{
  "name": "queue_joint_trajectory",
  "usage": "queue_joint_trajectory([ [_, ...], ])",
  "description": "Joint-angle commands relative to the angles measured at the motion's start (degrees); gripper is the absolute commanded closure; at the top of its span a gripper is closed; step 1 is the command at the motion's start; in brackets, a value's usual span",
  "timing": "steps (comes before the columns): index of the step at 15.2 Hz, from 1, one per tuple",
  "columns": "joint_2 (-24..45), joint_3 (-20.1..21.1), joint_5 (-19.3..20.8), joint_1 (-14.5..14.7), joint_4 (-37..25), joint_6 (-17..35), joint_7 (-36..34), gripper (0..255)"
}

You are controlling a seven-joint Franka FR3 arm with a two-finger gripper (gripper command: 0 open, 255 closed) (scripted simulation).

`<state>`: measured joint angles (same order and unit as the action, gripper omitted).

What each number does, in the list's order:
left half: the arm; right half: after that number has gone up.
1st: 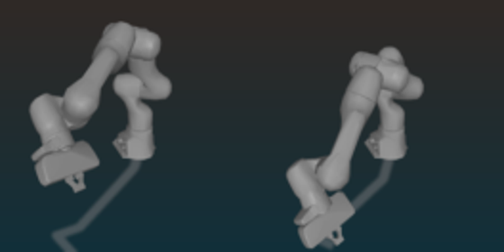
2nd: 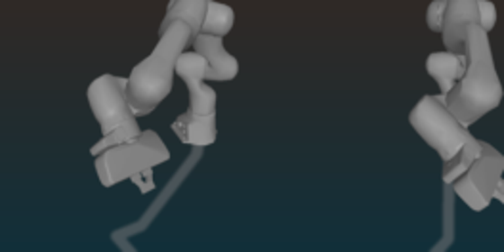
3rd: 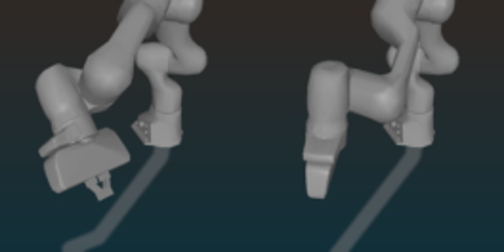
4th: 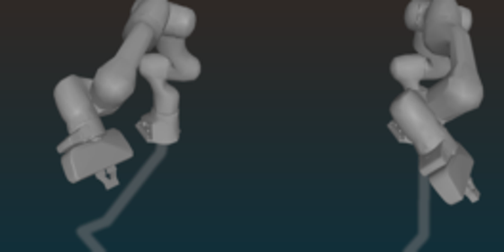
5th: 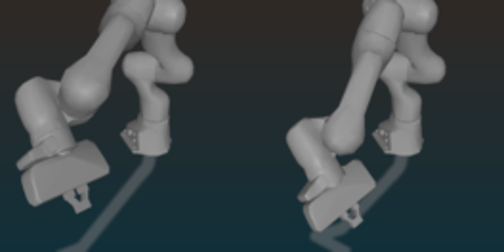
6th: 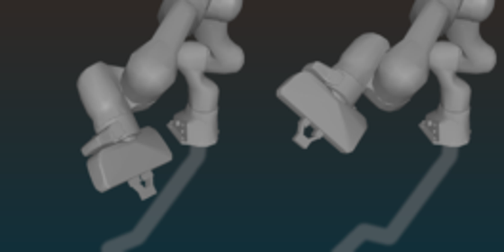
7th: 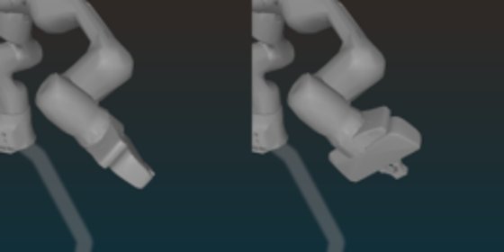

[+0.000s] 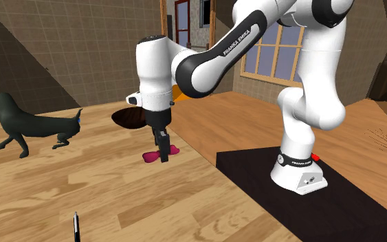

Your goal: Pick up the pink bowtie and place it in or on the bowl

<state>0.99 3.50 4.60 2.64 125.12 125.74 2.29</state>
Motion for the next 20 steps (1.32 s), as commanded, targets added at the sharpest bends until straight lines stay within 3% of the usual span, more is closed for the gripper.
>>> queue_joint_trajectory([
  [1,0.0,0.0,0.0,0.0,0.0,0.0,0.0,255],
  [10,0.0,0.01,0.0,-0.01,0.01,0.01,0.0,255],
  [20,-3.23,0.04,-0.59,0.02,-4.28,-7.48,0.73,255],
])
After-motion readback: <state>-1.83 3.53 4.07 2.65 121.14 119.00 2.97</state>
